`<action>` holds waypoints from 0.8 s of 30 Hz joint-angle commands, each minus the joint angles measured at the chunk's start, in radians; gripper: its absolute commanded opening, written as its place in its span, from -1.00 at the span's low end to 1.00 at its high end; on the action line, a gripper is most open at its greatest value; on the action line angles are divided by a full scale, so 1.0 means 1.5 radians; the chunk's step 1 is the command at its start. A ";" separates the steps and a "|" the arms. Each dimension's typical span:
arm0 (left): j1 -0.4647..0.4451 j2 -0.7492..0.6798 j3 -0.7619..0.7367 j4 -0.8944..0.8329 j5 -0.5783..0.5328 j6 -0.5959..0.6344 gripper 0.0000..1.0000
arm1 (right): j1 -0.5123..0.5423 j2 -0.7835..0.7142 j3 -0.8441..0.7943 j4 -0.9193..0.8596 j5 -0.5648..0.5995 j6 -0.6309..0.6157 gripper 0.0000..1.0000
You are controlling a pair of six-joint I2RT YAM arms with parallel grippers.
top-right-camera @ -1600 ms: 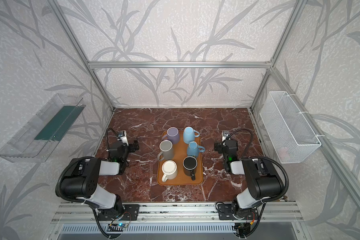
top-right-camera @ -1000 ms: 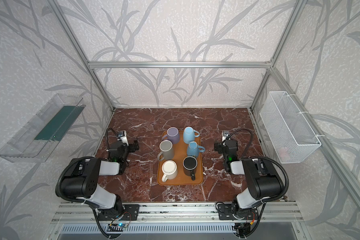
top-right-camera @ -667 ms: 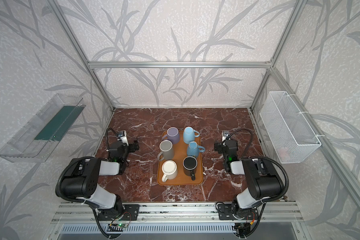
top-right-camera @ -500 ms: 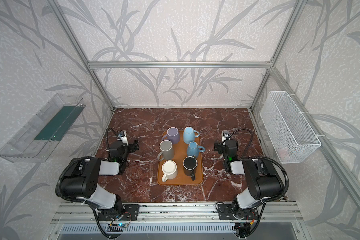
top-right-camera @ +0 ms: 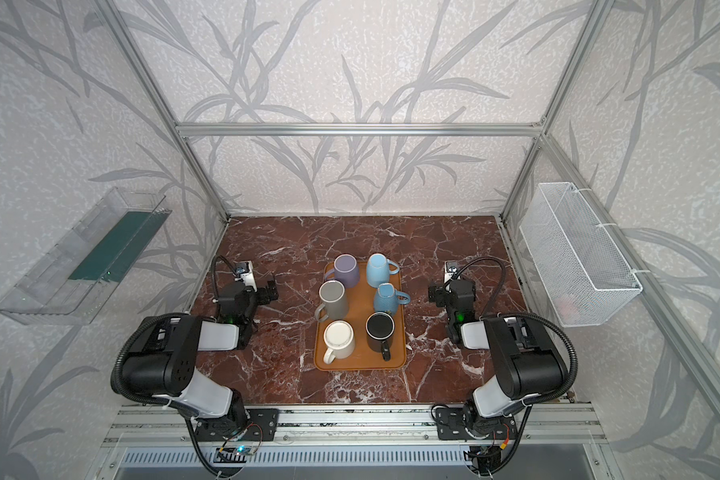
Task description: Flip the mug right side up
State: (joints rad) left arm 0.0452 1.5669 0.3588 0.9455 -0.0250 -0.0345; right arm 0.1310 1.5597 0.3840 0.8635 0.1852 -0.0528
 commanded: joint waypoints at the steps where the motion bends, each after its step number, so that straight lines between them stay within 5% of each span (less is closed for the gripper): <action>1: -0.005 -0.011 0.010 -0.010 -0.003 0.019 0.99 | 0.000 -0.029 -0.007 0.034 0.028 0.009 0.98; 5: -0.048 -0.126 0.063 -0.204 -0.078 0.044 0.98 | 0.005 -0.113 0.004 -0.046 0.018 -0.010 0.98; 9: -0.093 -0.252 0.146 -0.376 -0.136 -0.021 0.98 | 0.010 -0.233 0.125 -0.356 0.008 0.026 0.98; 14: -0.123 -0.337 0.290 -0.604 -0.094 -0.116 0.98 | 0.021 -0.309 0.248 -0.564 -0.021 0.060 0.98; 24: -0.206 -0.359 0.444 -0.840 -0.025 -0.115 0.98 | 0.035 -0.362 0.352 -0.729 -0.181 0.065 0.98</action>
State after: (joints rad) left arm -0.2367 1.0168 0.9596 -0.1040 -0.0845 -0.1883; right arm 0.1688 1.0107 0.8467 -0.0681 0.0250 0.0338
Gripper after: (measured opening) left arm 0.992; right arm 0.991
